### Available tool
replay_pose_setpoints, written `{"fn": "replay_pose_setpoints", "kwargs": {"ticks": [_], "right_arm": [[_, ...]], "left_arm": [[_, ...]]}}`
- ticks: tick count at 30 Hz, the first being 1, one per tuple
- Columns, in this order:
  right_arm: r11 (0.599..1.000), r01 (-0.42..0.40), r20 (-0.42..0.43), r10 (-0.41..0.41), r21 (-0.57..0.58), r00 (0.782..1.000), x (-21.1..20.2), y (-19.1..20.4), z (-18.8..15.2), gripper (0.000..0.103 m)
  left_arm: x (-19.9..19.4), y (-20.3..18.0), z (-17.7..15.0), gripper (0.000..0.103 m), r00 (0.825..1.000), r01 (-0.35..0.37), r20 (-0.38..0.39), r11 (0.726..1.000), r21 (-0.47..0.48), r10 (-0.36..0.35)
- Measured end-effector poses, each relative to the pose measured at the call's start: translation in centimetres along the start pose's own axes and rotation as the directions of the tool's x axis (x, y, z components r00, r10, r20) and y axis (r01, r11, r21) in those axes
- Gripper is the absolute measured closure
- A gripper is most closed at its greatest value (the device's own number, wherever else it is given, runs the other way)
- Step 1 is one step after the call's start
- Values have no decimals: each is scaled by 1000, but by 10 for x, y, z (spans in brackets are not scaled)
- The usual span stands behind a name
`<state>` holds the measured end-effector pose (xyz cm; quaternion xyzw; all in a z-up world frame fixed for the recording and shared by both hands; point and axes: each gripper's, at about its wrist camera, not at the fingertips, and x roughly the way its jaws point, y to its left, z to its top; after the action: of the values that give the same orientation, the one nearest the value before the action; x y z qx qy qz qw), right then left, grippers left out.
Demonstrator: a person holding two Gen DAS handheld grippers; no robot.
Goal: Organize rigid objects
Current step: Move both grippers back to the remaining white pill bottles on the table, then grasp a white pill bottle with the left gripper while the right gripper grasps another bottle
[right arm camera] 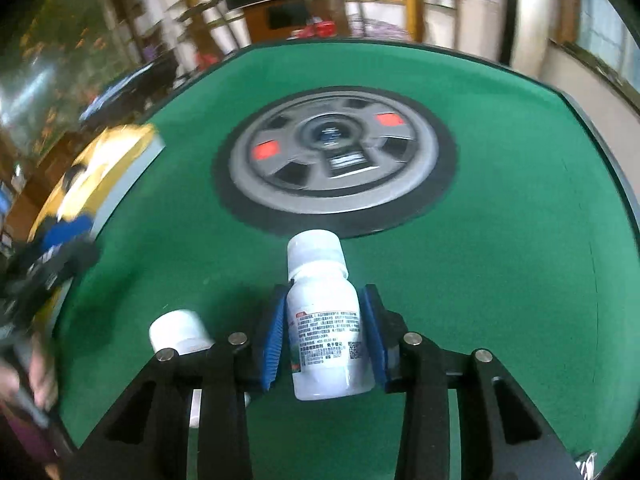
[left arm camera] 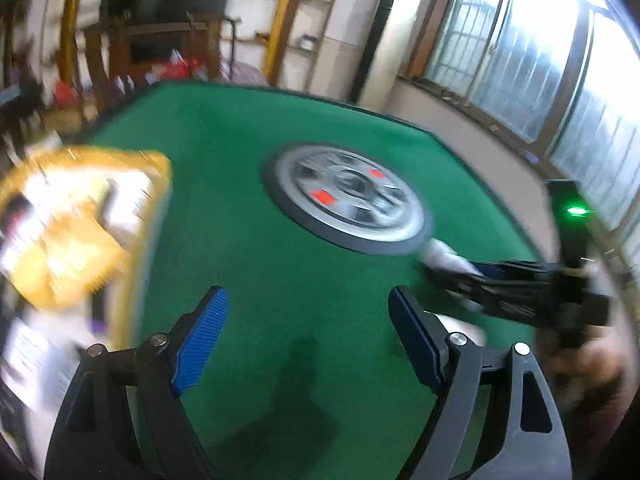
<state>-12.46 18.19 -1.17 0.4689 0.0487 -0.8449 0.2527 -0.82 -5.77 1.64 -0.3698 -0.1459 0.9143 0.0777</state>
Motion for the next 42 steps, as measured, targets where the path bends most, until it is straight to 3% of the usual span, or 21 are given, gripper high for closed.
{"fn": "replay_pose_setpoints", "kwargs": {"ticks": [2, 4, 7, 10, 12, 14, 21, 24, 29, 32, 34, 35, 40, 42], "right_arm": [[999, 2, -5, -2, -39, 1000, -1, 4, -1, 71], [996, 8, -18, -9, -86, 1000, -3, 10, -4, 71], [975, 31, -28, -38, -221, 999, -4, 32, -12, 71], [952, -28, -47, 15, -304, 999, -7, 55, -22, 71], [952, -90, -62, 75, -293, 995, -5, 65, -23, 71], [960, -100, -61, 87, -262, 994, -4, 62, -22, 71], [992, -84, -41, 80, -93, 996, -4, 23, -12, 71], [993, -91, -37, 89, -80, 995, -4, 21, -11, 71], [993, -87, -39, 83, -85, 996, -5, 22, -10, 71], [993, -67, -36, 64, -99, 997, -5, 25, -10, 71], [992, -51, -32, 48, -112, 998, -4, 28, -10, 71], [992, -46, -30, 42, -117, 999, -4, 29, -10, 71], [992, -54, -21, 52, -112, 998, -2, 31, -9, 73], [993, -65, -17, 63, -103, 998, -1, 32, -9, 73]], "left_arm": [[-1, -5, -7, 21, 999, 35, -40, 998, -53, -37], [2, -10, -13, 21, 994, 13, -112, 997, -78, -21], [-7, -8, -13, 21, 992, 10, -120, 992, -123, -25], [-16, -4, -13, 21, 991, 10, -132, 987, -159, -31], [-16, -6, -15, 21, 986, 21, -157, 986, -168, -48], [-14, -10, -17, 21, 983, 28, -173, 987, -161, -56], [6, -45, -17, 21, 978, -27, -207, 998, 61, 39], [18, -61, -22, 21, 973, -59, -211, 988, 146, 89], [32, -64, -28, 22, 967, -120, -199, 973, 199, 160], [37, -64, -29, 37, 966, -149, -177, 966, 212, 188], [36, -63, -27, 68, 970, -136, -170, 970, 202, 172], [35, -61, -26, 73, 970, -147, -164, 970, 196, 180], [26, -57, -28, 73, 973, -143, -151, 972, 188, 172], [19, -56, -27, 73, 974, -174, -107, 964, 201, 198]]}}
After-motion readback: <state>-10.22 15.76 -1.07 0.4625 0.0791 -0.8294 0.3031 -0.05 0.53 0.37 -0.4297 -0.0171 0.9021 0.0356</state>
